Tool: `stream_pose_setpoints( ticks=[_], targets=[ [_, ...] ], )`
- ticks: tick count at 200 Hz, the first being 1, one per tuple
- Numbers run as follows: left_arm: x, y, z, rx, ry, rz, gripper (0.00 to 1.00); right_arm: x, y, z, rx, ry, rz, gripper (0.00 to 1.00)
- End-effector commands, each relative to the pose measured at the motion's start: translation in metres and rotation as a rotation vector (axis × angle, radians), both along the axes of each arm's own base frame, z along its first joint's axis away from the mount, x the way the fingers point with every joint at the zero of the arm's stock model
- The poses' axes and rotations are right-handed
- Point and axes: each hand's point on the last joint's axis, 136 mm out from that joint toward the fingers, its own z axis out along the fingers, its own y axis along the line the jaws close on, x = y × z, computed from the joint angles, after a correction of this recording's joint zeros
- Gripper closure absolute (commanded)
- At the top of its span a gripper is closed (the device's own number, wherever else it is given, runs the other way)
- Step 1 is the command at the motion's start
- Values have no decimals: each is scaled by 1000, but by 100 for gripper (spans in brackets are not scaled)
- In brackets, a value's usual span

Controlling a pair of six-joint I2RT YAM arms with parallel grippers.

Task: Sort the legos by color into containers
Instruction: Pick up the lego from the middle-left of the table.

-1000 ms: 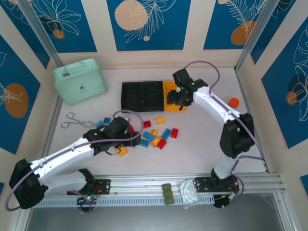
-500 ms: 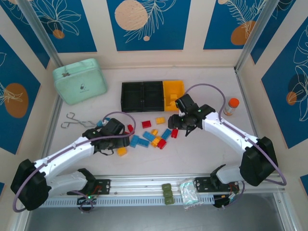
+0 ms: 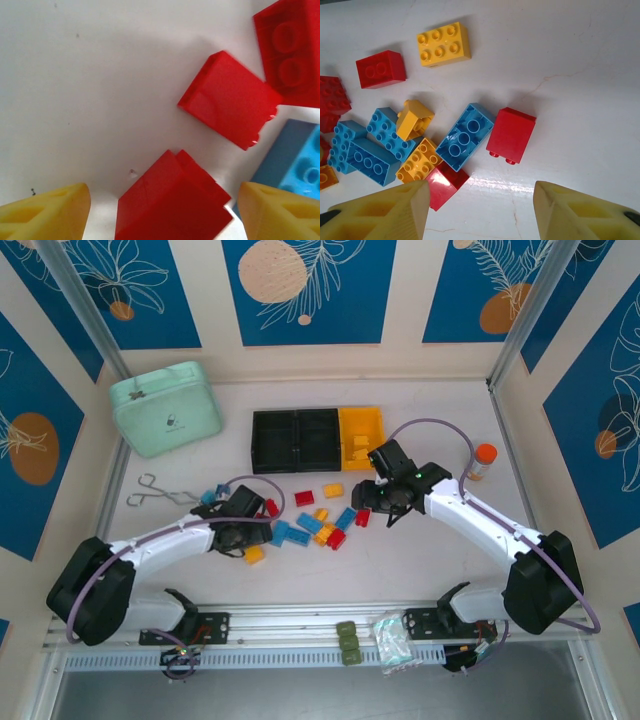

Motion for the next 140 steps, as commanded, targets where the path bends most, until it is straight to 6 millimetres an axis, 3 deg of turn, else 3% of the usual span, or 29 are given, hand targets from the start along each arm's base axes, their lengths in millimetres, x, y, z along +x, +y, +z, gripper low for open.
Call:
stream_pose_setpoints(
  ticks=[1,75,140],
  targets=[
    [3,-3,-5,-33,1,37,29,-3,1,-5,14,11,-13,43],
    [8,5,9,12,-38,13,56,-5,2,-13,14,31,-22,43],
    [25,-1,56,33,-117,-72,62,-4,5,0,26,-3,-15,44]
  ],
)
